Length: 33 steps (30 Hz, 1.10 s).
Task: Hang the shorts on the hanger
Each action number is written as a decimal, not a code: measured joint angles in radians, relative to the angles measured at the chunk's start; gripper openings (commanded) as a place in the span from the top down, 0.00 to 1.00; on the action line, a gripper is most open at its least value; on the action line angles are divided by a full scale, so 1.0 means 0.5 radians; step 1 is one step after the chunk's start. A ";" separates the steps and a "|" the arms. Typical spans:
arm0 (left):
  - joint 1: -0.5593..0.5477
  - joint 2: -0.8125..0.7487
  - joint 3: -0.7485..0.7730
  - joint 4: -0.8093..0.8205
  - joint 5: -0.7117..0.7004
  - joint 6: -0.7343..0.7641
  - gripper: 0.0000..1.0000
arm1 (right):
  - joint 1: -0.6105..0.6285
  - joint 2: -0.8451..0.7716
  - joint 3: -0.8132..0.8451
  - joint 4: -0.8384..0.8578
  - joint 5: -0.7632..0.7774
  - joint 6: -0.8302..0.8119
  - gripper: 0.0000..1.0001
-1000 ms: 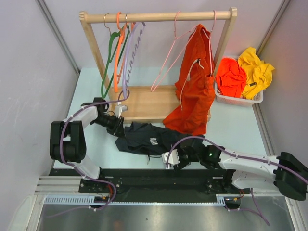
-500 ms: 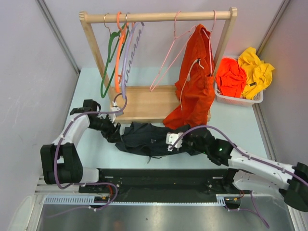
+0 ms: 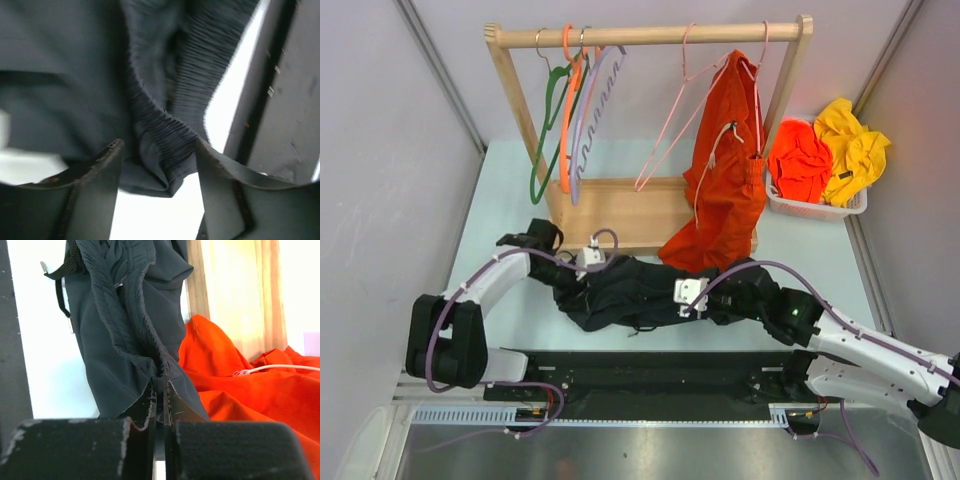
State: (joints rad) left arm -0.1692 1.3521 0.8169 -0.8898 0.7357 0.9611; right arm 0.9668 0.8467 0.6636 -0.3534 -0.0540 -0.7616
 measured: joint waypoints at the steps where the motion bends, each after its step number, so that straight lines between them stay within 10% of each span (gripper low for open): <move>1: -0.038 -0.007 -0.036 -0.010 -0.014 0.022 0.49 | 0.000 -0.003 0.016 -0.024 -0.003 0.005 1.00; 9: -0.080 -0.256 -0.159 -0.089 -0.099 0.071 1.00 | 0.001 -0.106 0.185 -0.146 -0.025 0.059 1.00; 13: -0.080 -0.486 -0.157 -0.150 -0.097 0.047 1.00 | 0.005 -0.138 0.288 -0.189 -0.023 0.088 1.00; 18: -0.086 -0.805 -0.109 -0.284 -0.082 -0.014 0.36 | 0.047 -0.140 0.449 -0.217 -0.005 0.135 1.00; 33: -0.864 -0.831 -0.109 -0.041 -0.187 -0.375 0.24 | 0.097 -0.127 0.500 -0.292 0.010 0.155 1.00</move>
State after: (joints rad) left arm -0.6010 0.9367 0.7624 -0.9104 0.6422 0.7738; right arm 1.0153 0.7830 0.9134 -0.4995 -0.0490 -0.6842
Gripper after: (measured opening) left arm 0.761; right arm 0.025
